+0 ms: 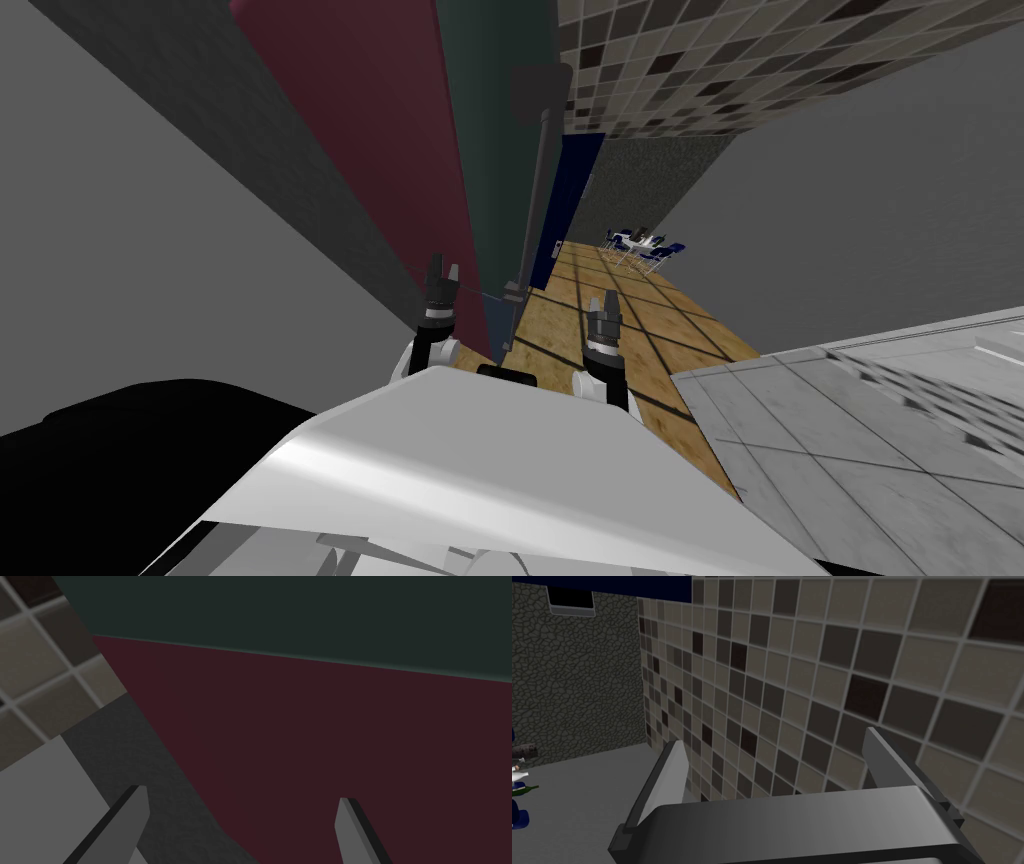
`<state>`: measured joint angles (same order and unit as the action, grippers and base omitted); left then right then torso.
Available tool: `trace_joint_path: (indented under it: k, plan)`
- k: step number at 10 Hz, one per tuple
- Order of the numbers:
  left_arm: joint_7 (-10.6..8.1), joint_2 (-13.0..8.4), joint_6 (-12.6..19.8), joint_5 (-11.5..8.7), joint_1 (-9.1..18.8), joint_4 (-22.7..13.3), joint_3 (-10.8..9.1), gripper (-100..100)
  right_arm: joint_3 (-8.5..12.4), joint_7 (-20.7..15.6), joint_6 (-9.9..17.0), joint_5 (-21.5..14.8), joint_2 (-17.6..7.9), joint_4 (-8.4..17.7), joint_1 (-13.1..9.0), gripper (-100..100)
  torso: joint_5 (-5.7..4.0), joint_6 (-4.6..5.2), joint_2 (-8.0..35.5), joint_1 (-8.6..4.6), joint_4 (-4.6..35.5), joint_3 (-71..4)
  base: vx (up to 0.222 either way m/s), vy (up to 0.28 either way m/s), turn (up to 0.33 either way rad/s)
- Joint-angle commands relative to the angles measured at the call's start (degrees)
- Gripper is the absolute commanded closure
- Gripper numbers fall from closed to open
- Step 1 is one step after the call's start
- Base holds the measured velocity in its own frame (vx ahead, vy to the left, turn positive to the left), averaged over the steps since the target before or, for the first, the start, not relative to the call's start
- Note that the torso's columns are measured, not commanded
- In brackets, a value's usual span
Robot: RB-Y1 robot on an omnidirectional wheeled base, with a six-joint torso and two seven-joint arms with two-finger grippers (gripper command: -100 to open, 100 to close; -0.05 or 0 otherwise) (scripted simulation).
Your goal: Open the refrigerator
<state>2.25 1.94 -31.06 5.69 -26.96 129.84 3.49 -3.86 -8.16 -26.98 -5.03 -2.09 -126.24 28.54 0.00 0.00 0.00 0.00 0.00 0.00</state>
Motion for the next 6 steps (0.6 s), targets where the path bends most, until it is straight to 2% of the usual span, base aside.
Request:
trace_joint_path:
  k: [1, 6]
  plan:
    - [0.0, 0.0, 0.0, 0.0, 0.0, 0.0, 0.0, 0, 0.0, 0.0, 0.0, 0.0, 0.0, 0.0, 0.0, 0, 0.0, 0.0, 2.3, 0.0, 2.3, -4.7, 0.0, 0.0, 0.0]
    - [0.0, 0.0, 0.0, 0.0, 0.0, 0.0, 0.0, 0, 0.0, 0.0, 0.0, 0.0, 0.0, 0.0, 0.0, 0, 0.0, 0.0, 22.7, 0.0, 22.7, -45.4, 0.0, 0.0, 0.0]
